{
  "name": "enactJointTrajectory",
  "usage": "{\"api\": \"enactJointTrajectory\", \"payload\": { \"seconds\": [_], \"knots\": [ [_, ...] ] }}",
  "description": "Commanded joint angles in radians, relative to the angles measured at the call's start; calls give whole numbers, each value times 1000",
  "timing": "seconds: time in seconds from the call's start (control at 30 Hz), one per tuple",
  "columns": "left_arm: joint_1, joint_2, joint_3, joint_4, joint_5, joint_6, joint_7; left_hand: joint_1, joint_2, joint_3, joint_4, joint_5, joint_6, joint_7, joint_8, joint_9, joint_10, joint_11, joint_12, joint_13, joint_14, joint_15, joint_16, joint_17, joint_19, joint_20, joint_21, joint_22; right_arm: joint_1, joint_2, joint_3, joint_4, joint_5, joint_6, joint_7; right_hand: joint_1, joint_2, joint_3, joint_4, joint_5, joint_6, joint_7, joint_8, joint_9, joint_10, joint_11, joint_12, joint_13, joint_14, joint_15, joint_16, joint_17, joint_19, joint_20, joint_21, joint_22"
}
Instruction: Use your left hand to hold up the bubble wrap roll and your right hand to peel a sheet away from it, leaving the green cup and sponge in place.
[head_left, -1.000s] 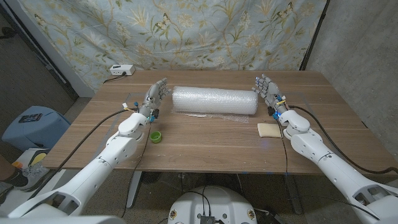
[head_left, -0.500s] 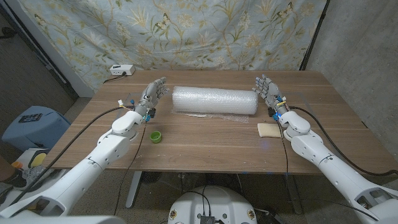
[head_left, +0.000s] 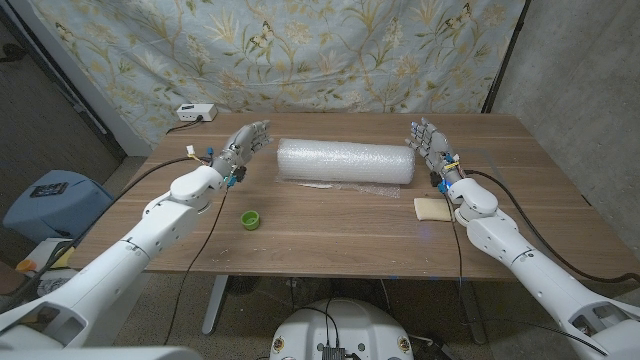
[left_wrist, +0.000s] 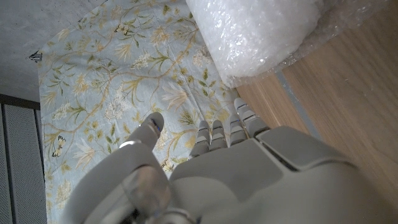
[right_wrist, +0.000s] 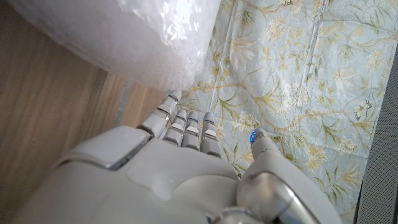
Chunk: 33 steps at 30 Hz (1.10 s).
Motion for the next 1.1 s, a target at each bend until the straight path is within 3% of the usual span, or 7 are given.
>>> {"api": "enactJointTrajectory", "payload": {
  "seconds": [0.03, 0.37, 0.5, 0.63, 0.73, 0.8, 1.1],
  "knots": [
    [-83, 68, 35, -53, 45, 149, -32, 18, -3, 3, -15, 6, 10, 1, 4, 3, 11, -2, 6, 2, 10, -3, 8, 2, 7, 2, 1, 2, 7, 14, 1, 16, 3, 18, 1, 11, 0, 3, -4, 5, 5, -1, 5, 4, 8, -2, 5, 5, 5, 0, 6, 6, 6, 3, 3, 5],
    [-153, 117, 86, -141, 141, 274, -18, 56, -26, 1, -70, 18, 13, -18, 4, 3, 29, -14, 9, 3, 28, -13, 9, 3, 2, 3, -5, 2, 20, 23, 9, 49, 19, 41, 28, 11, 0, 3, -5, 5, 5, -1, 5, 4, 7, 0, 5, 5, 5, 0, 6, 6, 6, 2, 3, 5],
    [-189, 121, 109, -168, 167, 325, -30, 72, -36, -5, -84, 22, 12, -17, 1, 3, 0, -3, -3, 4, 16, -3, 3, 4, -15, 11, -12, 3, 28, 25, 12, 66, 27, 50, 46, 11, 0, 3, -5, 5, 5, 0, 5, 4, 7, -1, 5, 5, 5, 0, 6, 6, 6, 3, 3, 5],
    [-249, 136, 156, -197, 220, 399, -62, 80, -39, -12, -86, 25, 4, -7, -4, 4, -20, 1, -11, 6, -8, 8, -5, 5, -37, 15, -18, 3, 38, 30, 14, 89, 33, 64, 66, 11, 0, 2, -6, 5, 5, 0, 5, 4, 7, 0, 5, 5, 5, 1, 7, 6, 6, 3, 3, 5],
    [-279, 139, 175, -196, 243, 405, -97, 87, -41, -20, -86, 27, -13, -3, -10, 4, -47, 10, -19, 7, -34, 14, -9, 6, -66, 15, -24, 4, 42, 34, 15, 98, 36, 71, 73, 11, 0, 2, -6, 5, 5, -1, 5, 4, 6, -3, 5, 5, 5, 1, 7, 6, 6, 3, 3, 5],
    [-303, 132, 192, -192, 269, 398, -112, 89, -43, -31, -82, 27, -39, -4, -16, 5, -75, 18, -26, 9, -58, 27, -9, 7, -108, 33, -31, 4, 49, 40, 15, 113, 39, 81, 84, 11, 0, 2, -6, 5, 5, -1, 5, 4, 6, -2, 5, 5, 5, 1, 7, 6, 6, 3, 3, 5],
    [-427, 117, 268, -163, 349, 434, -246, 89, -53, -50, -80, 24, -78, 0, -21, 5, -109, 18, -29, 11, -98, 29, -10, 9, -148, 36, -28, 3, 50, 51, 20, 129, 49, 99, 92, 11, 1, 2, -7, 5, 5, -2, 5, 4, 7, 0, 5, 5, 5, 2, 7, 6, 6, 3, 3, 5]
  ]
}}
